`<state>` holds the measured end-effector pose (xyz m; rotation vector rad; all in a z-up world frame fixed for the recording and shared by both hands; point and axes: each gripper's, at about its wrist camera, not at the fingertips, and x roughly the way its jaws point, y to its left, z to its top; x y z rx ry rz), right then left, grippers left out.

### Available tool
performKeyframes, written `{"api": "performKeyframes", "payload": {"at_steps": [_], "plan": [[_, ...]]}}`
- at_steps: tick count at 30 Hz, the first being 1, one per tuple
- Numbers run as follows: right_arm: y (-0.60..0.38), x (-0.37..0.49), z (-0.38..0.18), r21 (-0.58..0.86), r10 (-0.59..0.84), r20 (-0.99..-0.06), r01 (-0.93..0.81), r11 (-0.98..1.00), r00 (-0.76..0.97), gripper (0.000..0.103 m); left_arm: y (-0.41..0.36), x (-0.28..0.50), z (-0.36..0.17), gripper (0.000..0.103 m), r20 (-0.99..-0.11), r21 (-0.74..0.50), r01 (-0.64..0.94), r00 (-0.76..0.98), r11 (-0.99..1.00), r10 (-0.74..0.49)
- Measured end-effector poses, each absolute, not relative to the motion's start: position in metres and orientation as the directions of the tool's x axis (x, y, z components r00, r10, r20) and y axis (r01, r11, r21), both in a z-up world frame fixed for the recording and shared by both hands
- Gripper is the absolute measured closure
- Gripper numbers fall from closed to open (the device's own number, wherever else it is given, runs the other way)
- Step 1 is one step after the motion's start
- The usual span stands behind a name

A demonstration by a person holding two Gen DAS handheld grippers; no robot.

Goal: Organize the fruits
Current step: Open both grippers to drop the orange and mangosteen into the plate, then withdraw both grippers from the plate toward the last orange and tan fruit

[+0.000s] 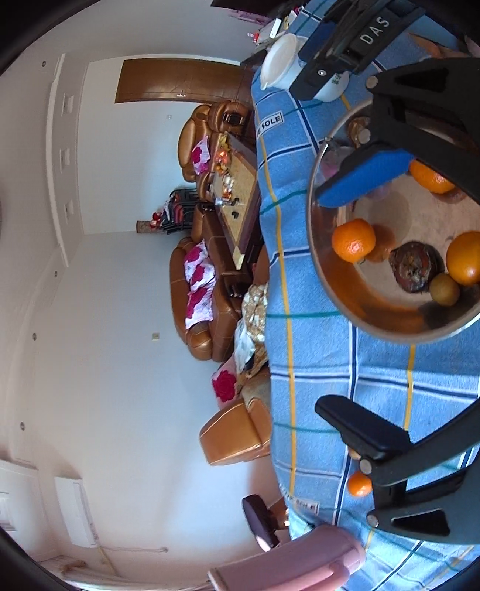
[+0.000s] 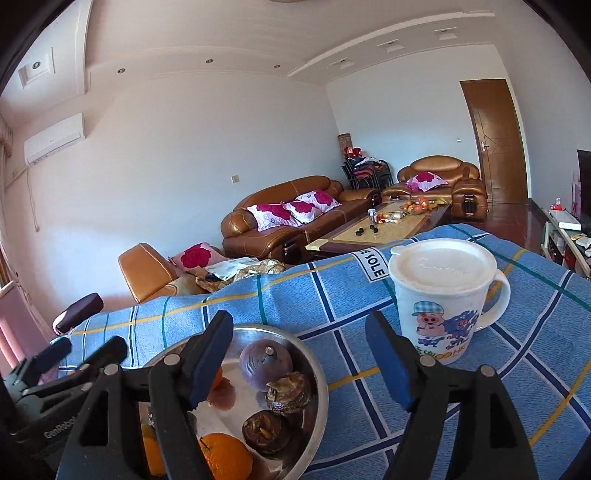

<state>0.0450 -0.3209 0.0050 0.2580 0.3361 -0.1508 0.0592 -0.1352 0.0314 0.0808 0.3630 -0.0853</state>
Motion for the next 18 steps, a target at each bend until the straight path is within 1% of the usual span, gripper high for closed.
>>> {"api": "performKeyframes", "payload": {"at_steps": [1,3,7,10,12,18], "plan": [[-0.319,0.045,0.004,0.211,-0.109,-0.344,0.19,0.959,0.933,0.027,-0.131,0.055,0.032,0.0,-0.335,0.079,0.074,0.941,0.994,-0.044],[-0.312,0.045,0.003,0.177,-0.127,-0.34,0.196,0.965,0.932,0.027,-0.121,0.049,0.031,0.0,-0.322,0.086,0.03,0.947,0.996,0.0],[-0.304,0.043,0.0,0.14,-0.145,-0.352,0.205,0.969,0.925,0.027,-0.107,0.048,0.019,0.0,-0.352,0.101,0.0,0.935,0.995,0.036],[-0.3,0.034,0.001,0.121,-0.186,-0.331,0.237,0.964,0.925,0.027,-0.104,0.045,0.011,0.0,-0.352,0.135,-0.02,0.934,0.991,0.067],[-0.298,0.029,0.001,0.104,-0.204,-0.329,0.25,0.963,0.922,0.027,-0.103,0.042,0.007,0.0,-0.36,0.147,-0.013,0.931,0.989,0.066],[-0.274,0.008,0.003,0.007,-0.245,-0.316,0.26,0.966,0.917,0.027,-0.098,0.025,0.008,0.0,-0.363,0.13,0.021,0.932,0.991,0.028]]}}
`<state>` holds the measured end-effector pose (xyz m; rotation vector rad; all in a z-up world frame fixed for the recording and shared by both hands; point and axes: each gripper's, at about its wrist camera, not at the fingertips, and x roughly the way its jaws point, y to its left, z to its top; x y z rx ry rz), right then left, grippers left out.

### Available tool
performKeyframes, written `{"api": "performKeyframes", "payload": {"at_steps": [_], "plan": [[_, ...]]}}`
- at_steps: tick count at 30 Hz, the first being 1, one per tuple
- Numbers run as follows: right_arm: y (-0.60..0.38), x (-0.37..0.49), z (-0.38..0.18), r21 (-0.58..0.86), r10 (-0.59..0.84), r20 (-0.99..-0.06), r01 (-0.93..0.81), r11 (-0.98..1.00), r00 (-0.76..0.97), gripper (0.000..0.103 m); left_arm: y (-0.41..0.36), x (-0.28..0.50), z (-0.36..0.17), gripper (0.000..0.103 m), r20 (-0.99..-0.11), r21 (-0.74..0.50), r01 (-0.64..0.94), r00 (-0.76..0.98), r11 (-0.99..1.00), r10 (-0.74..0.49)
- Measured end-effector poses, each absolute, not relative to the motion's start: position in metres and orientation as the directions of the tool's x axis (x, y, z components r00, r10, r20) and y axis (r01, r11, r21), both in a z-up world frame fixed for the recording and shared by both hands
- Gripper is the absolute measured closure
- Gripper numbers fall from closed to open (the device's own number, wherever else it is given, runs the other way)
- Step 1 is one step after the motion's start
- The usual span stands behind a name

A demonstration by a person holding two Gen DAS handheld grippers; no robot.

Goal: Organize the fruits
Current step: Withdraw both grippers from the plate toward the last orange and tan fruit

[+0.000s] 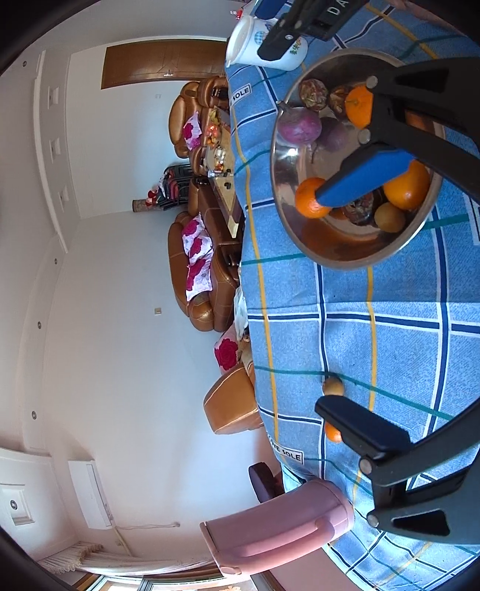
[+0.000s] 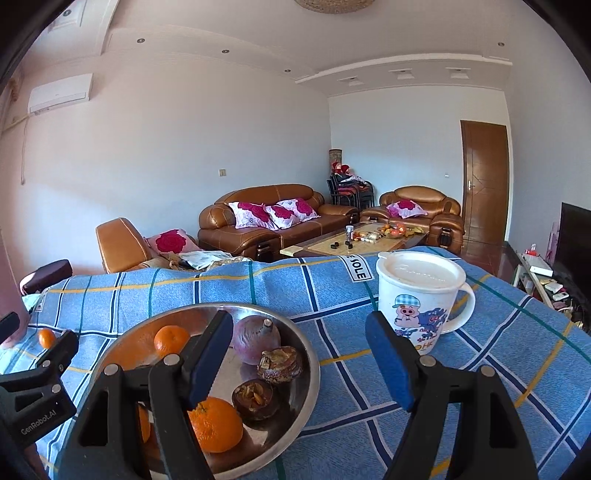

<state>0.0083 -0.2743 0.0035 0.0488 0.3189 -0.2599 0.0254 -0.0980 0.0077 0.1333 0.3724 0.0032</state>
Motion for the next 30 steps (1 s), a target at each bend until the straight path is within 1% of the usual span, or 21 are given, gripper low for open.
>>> {"api": "performKeyframes", "payload": {"at_steps": [2,14,30], "plan": [[-0.266,-0.001,0.004,-0.019,-0.245,-0.31,0.252,0.968,0.919,0.027,-0.095,0.018,0.008,0.0,-0.367,0.12,0.031,0.93,0.992,0.015],[-0.233,-0.036,0.002,-0.057,-0.262,-0.354,0.259,0.964,0.898,0.027,-0.069,-0.02,0.008,0.0,-0.363,0.137,0.051,0.932,0.989,0.002],[-0.157,-0.019,-0.005,-0.036,-0.177,-0.412,0.178,0.983,0.894,0.027,0.016,-0.019,0.005,0.0,-0.377,0.154,-0.062,0.919,0.986,0.116]]}}
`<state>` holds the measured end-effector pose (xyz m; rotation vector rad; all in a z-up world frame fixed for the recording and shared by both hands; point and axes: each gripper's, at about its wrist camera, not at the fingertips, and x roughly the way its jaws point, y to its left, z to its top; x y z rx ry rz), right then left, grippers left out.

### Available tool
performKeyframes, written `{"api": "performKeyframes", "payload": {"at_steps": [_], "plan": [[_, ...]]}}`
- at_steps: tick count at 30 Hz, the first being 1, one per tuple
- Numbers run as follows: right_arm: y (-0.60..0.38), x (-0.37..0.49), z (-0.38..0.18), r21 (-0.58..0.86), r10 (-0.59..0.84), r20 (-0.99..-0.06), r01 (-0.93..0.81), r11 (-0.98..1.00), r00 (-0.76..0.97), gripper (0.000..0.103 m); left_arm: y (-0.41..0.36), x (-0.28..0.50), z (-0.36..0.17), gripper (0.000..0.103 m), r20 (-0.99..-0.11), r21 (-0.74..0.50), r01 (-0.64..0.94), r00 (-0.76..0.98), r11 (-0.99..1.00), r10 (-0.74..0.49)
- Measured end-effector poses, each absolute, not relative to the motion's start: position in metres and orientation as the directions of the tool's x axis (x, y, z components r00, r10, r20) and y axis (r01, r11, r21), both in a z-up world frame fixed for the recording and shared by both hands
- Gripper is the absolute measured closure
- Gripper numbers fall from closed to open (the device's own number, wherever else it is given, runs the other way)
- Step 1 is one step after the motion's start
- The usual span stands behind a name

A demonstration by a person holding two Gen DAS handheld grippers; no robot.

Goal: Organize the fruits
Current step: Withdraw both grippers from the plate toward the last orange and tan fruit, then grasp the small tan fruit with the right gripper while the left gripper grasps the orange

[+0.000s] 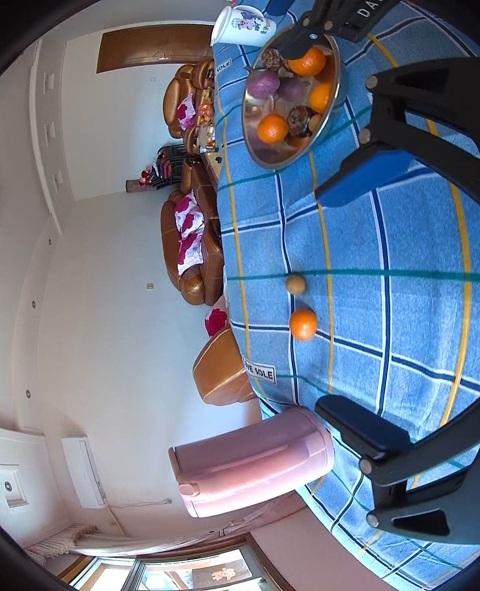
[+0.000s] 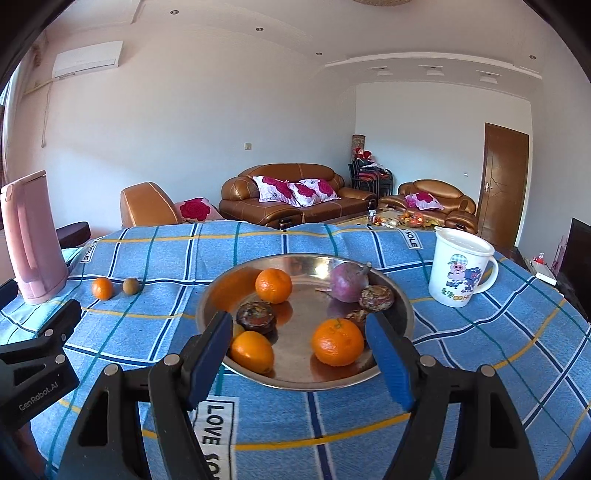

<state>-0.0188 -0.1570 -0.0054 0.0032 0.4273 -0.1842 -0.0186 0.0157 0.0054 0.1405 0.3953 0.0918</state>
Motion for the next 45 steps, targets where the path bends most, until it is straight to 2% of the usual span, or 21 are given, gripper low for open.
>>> {"api": "performKeyframes", "payload": {"at_steps": [15,18,24,28,35,37,39,43,45], "plan": [[-0.092,0.021,-0.01,0.009,-0.032,-0.464,0.041,0.999,0.885,0.027,0.111,0.015,-0.005,0.0,-0.433,0.154,-0.255,0.851,0.954,0.298],[-0.073,0.037,-0.013,0.005,0.017,-0.486,-0.016,1.0,0.874,0.027,0.127,0.024,-0.01,0.0,-0.475,0.129,-0.302,0.817,0.944,0.327],[-0.038,0.087,-0.022,0.025,0.127,-0.569,-0.138,0.99,0.812,0.028,0.149,0.037,-0.02,0.0,-0.571,0.06,-0.335,0.761,0.94,0.308],[-0.02,0.132,-0.033,0.065,0.177,-0.642,-0.178,0.982,0.746,0.042,0.151,0.042,-0.025,0.0,-0.603,0.059,-0.347,0.735,0.936,0.311],[0.015,0.193,-0.047,0.006,0.144,-0.723,-0.202,0.979,0.676,0.046,0.152,0.048,-0.028,0.0,-0.62,0.069,-0.342,0.722,0.937,0.309],[0.021,0.205,-0.052,0.004,0.143,-0.747,-0.211,0.978,0.649,0.058,0.154,0.05,-0.03,0.0,-0.63,0.065,-0.343,0.715,0.937,0.305],[0.024,0.214,-0.056,-0.003,0.133,-0.772,-0.213,0.977,0.621,0.062,0.156,0.05,-0.031,0.0,-0.637,0.058,-0.344,0.71,0.937,0.3],[0.027,0.217,-0.057,-0.021,0.127,-0.774,-0.226,0.974,0.621,0.074,0.158,0.052,-0.032,0.0,-0.645,0.053,-0.34,0.707,0.939,0.292],[0.026,0.213,-0.056,-0.033,0.117,-0.772,-0.222,0.974,0.625,0.074,0.159,0.053,-0.032,0.0,-0.646,0.044,-0.329,0.711,0.943,0.278]]}}
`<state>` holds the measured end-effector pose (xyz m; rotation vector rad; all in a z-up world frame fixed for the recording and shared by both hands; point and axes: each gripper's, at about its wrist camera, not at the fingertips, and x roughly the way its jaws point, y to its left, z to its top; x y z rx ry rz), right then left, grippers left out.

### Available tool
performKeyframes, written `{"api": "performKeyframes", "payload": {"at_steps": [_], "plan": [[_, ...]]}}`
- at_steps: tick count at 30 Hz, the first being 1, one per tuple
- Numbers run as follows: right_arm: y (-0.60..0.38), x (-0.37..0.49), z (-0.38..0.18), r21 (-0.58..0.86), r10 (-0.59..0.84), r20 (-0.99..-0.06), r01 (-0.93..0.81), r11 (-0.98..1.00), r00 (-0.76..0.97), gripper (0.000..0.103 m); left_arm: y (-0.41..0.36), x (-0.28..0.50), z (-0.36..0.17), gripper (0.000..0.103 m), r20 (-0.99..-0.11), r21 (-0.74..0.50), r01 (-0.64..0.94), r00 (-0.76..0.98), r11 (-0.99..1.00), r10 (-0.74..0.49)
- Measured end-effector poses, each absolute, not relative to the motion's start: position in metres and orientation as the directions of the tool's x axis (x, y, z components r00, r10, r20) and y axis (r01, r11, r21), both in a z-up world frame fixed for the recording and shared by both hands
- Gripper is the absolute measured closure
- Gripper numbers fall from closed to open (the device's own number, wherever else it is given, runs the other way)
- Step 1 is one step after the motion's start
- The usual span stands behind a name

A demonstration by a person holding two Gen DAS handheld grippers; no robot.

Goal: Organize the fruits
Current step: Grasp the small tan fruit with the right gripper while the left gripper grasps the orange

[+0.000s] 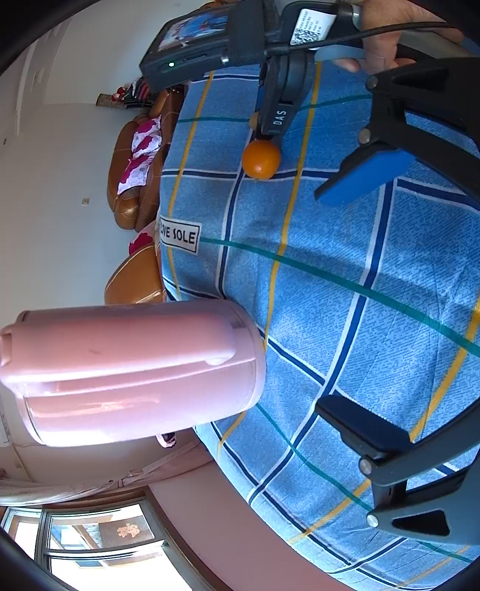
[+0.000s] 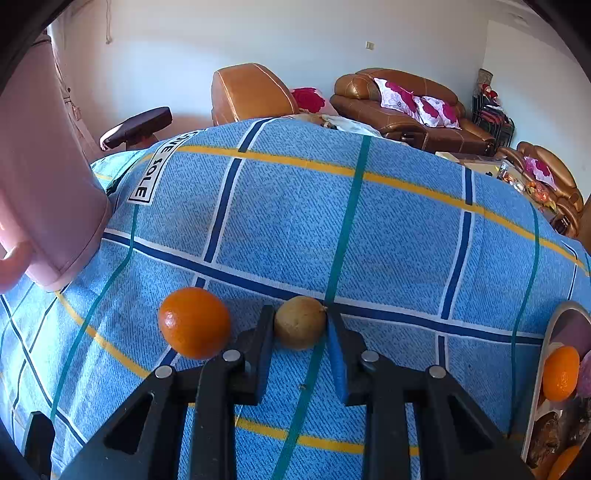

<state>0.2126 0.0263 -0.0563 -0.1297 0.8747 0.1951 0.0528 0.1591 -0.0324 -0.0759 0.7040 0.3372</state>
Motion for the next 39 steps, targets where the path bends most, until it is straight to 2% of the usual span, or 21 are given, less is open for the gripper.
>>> {"api": "performKeyframes", "payload": {"at_steps": [6,13,16,19,20,23,29,32,34,35,36,39], "plan": [[0.003,0.161,-0.041,-0.058,0.115,-0.691,-0.213,0.975,0.714,0.074,0.162,0.051,-0.031,0.0,-0.639,0.009,-0.304,0.731,0.953,0.239],[-0.038,0.094,-0.023,-0.073,0.083,-0.59,-0.156,0.985,0.803,0.074,0.133,0.063,-0.024,0.0,-0.645,0.008,-0.172,0.752,0.985,0.137],[-0.048,0.079,-0.021,-0.095,0.047,-0.53,-0.114,0.989,0.847,0.074,0.112,0.089,-0.013,0.0,-0.643,0.047,-0.127,0.755,0.991,0.127],[-0.061,0.073,-0.017,-0.058,0.048,-0.501,-0.089,0.994,0.864,0.074,0.092,0.121,-0.016,0.001,-0.652,0.104,-0.1,0.744,0.99,0.144],[-0.064,0.071,-0.016,-0.053,0.047,-0.494,-0.084,0.995,0.868,0.074,0.088,0.13,-0.019,0.003,-0.66,0.106,-0.095,0.738,0.99,0.141],[-0.067,0.074,-0.015,-0.043,0.055,-0.5,-0.088,0.995,0.864,0.074,0.081,0.155,-0.031,0.018,-0.701,0.093,-0.077,0.703,0.993,0.12],[-0.074,0.074,-0.016,-0.009,0.084,-0.517,-0.104,0.995,0.852,0.074,0.078,0.189,-0.054,0.037,-0.786,0.04,-0.074,0.614,0.996,0.077],[-0.074,0.076,-0.018,-0.001,0.096,-0.525,-0.114,0.994,0.846,0.074,0.078,0.194,-0.056,0.036,-0.791,0.02,-0.074,0.609,0.997,0.062],[-0.074,0.077,-0.018,0.002,0.098,-0.528,-0.114,0.993,0.843,0.074,0.079,0.195,-0.057,0.039,-0.791,-0.002,-0.067,0.61,0.998,0.04],[-0.074,0.077,-0.018,0.003,0.098,-0.528,-0.114,0.994,0.844,0.074,0.079,0.195,-0.057,0.046,-0.789,-0.003,-0.066,0.613,0.998,0.038],[-0.074,0.077,-0.018,0.003,0.098,-0.527,-0.113,0.994,0.844,0.074,0.079,0.195,-0.057,0.058,-0.787,-0.007,-0.061,0.617,0.998,0.032],[-0.073,0.076,-0.018,0.001,0.095,-0.524,-0.111,0.994,0.846,0.074,0.083,0.193,-0.056,0.059,-0.783,-0.031,-0.056,0.622,0.998,0.011]]}}
